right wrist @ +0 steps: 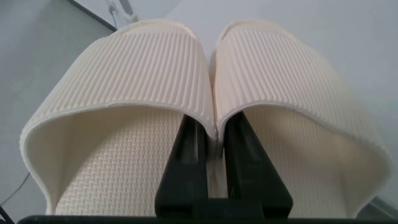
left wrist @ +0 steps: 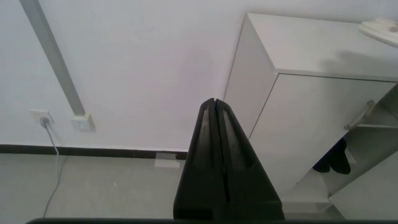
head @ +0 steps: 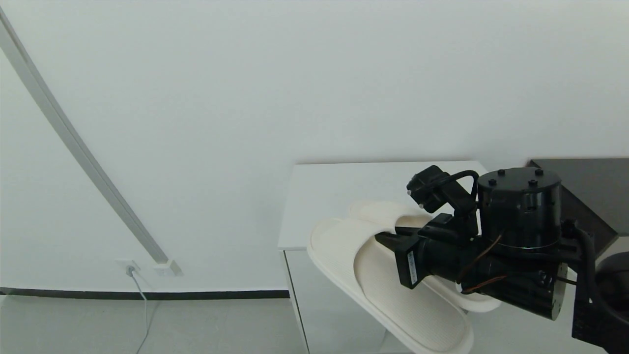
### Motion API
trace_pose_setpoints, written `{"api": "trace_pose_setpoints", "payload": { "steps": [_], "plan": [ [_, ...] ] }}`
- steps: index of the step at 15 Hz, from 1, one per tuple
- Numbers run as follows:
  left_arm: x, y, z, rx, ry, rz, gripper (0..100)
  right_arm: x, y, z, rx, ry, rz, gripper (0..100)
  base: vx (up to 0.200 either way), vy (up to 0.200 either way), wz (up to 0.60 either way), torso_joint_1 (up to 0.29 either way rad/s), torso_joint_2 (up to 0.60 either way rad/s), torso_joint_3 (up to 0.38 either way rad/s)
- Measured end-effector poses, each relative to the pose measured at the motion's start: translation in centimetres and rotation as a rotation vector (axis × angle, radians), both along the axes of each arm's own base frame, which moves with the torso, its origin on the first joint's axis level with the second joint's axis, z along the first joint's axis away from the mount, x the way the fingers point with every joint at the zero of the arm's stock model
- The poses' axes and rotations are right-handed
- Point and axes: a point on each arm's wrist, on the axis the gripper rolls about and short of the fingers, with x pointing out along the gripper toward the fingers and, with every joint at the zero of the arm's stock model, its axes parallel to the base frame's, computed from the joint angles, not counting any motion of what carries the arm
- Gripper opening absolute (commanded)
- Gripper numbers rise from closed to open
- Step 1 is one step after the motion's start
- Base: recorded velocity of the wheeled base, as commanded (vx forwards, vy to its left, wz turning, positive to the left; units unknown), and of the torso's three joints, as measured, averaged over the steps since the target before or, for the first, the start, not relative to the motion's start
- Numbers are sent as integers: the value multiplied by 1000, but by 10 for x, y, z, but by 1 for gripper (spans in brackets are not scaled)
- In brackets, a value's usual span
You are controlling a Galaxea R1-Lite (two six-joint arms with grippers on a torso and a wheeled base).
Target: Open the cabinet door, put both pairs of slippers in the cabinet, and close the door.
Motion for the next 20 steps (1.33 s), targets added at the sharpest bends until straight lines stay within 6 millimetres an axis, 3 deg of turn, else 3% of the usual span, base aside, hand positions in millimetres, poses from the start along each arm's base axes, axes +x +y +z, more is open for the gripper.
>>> {"api": "trace_pose_setpoints", "payload": {
  "steps": [4, 16, 20],
  "plan": [
    [0, 0, 0, 0, 0, 0, 0, 1, 1, -3, -10, 5, 0, 0, -200, 0, 0, 4, 1, 6],
    [0, 0, 0, -2, 0, 1, 0, 0, 2, -5, -10, -1, 1, 0, 0, 0, 0, 0, 0, 0],
    [0, 0, 0, -1, 0, 2, 0, 1, 2, -6, -10, 0, 3, 0, 0, -200, 0, 0, 1, 5]
  ]
}}
